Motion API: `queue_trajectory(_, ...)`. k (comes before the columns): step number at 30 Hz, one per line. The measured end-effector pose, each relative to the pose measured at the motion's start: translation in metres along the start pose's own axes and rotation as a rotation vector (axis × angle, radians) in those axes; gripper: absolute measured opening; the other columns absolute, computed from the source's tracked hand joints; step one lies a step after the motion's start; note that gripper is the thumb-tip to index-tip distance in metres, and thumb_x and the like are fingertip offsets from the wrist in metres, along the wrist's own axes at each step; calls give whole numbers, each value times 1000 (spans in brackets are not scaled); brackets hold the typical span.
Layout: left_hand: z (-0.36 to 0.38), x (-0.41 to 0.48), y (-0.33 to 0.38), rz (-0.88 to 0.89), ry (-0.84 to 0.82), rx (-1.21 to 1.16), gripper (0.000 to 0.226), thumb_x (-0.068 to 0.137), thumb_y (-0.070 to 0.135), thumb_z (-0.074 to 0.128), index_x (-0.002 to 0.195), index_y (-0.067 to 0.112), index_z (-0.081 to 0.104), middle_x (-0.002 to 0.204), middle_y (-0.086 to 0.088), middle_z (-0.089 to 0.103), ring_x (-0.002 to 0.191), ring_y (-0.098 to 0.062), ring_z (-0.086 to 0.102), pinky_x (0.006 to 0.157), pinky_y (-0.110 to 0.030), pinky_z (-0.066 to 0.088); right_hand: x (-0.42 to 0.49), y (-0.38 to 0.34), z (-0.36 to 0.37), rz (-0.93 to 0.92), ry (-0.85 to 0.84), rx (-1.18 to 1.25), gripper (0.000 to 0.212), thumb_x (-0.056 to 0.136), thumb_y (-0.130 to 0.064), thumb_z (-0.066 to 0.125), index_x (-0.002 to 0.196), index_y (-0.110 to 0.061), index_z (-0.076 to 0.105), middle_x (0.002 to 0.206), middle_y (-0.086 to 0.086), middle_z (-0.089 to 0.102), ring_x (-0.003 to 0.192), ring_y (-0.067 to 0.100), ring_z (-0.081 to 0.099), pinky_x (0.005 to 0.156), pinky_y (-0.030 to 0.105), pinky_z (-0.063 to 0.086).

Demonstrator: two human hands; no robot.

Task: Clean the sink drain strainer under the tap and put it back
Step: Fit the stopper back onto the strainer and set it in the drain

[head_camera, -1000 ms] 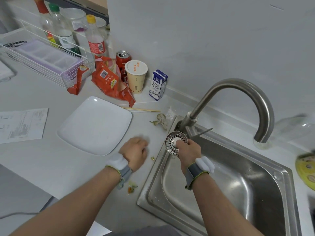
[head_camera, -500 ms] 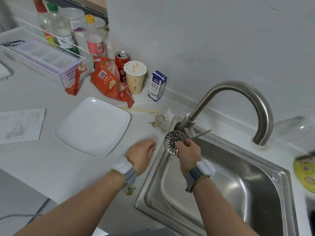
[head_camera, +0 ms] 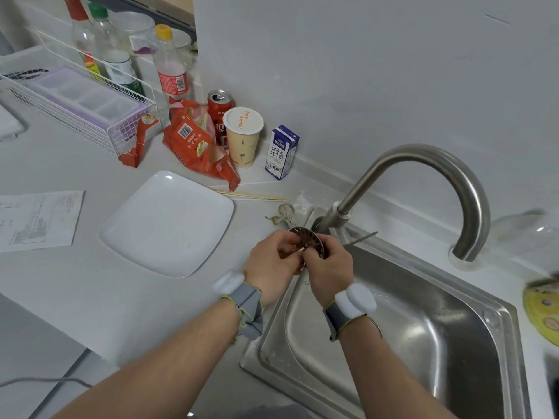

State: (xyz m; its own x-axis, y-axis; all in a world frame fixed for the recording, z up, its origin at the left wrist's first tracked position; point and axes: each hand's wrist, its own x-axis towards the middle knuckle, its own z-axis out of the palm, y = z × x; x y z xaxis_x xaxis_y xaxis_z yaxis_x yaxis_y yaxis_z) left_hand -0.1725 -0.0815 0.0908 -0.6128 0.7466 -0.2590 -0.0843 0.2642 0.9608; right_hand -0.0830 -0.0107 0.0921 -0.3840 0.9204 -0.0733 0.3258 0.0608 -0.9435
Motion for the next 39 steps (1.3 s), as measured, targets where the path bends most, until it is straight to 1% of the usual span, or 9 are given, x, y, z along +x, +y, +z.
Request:
queue_trajectory(5, 0, 0, 2, -12, 4, -135, 10, 84, 3, 65, 86, 12, 65, 80, -13, 73, 64, -24, 72, 60, -24, 59, -2, -6, -4, -45, -69, -16, 36, 80, -4, 58, 81, -40, 62, 73, -11, 65, 63, -7, 59, 56, 5, 45)
queue_trajectory(10, 0, -1, 5, -31, 11, -235, 8, 85, 0, 64, 86, 8, 66, 80, -17, 73, 63, -26, 72, 59, -26, 59, -2, -7, -5, -89, -102, -55, 35, 80, -4, 59, 87, -38, 63, 79, -13, 66, 70, -7, 60, 61, 4, 45)
queue_trajectory(16, -1, -2, 8, -37, 10, -254, 8, 84, 2, 65, 91, 1, 68, 81, -19, 73, 63, -29, 73, 55, -24, 57, -2, -12, -6, -179, -107, -164, 41, 79, -6, 58, 83, -47, 57, 81, -21, 62, 79, -9, 57, 66, 0, 41)
queue_trajectory(24, -4, -2, 3, -13, 26, -205, 9, 84, 5, 66, 84, 13, 70, 74, -8, 76, 62, -24, 73, 58, -23, 58, 1, -16, -13, -250, -245, -278, 29, 80, -3, 58, 101, -20, 67, 89, -14, 60, 83, -3, 56, 70, 1, 39)
queue_trajectory(28, -7, -1, 0, -17, 25, -246, 12, 83, 0, 66, 83, 12, 69, 66, -5, 74, 61, -24, 71, 61, -30, 60, 12, -31, -26, -111, -505, -207, 40, 84, -9, 42, 116, -12, 65, 105, -2, 61, 93, 0, 55, 73, -1, 38)
queue_trajectory(30, -9, -1, 0, -22, 26, -285, 13, 83, -3, 65, 83, 10, 68, 63, -5, 73, 59, -23, 70, 60, -30, 60, 18, -34, -31, -34, -546, -114, 44, 86, 0, 36, 121, -7, 62, 107, 0, 64, 92, -4, 59, 73, -1, 41)
queue_trajectory(33, -10, -1, 1, -34, 30, -342, 11, 83, -5, 64, 83, 5, 68, 60, -6, 72, 55, -21, 69, 56, -28, 59, 21, -33, -30, 10, -502, -28, 45, 86, 13, 39, 112, -11, 66, 98, -1, 69, 87, 4, 66, 74, 9, 51)
queue_trajectory(36, -11, 0, 2, -37, 24, -355, 8, 83, -5, 64, 83, 3, 67, 59, -7, 71, 55, -22, 69, 56, -29, 59, 22, -29, -29, -59, -461, -32, 34, 85, 9, 56, 92, -21, 68, 83, -5, 73, 77, 6, 69, 70, 14, 53)
queue_trajectory(39, -12, 1, 1, -34, 17, -331, 6, 81, -1, 67, 85, 4, 68, 63, -9, 72, 57, -24, 69, 61, -36, 61, 24, -27, -32, -74, -415, -69, 35, 81, 3, 64, 82, -31, 71, 71, -10, 74, 68, 5, 69, 68, 14, 53)
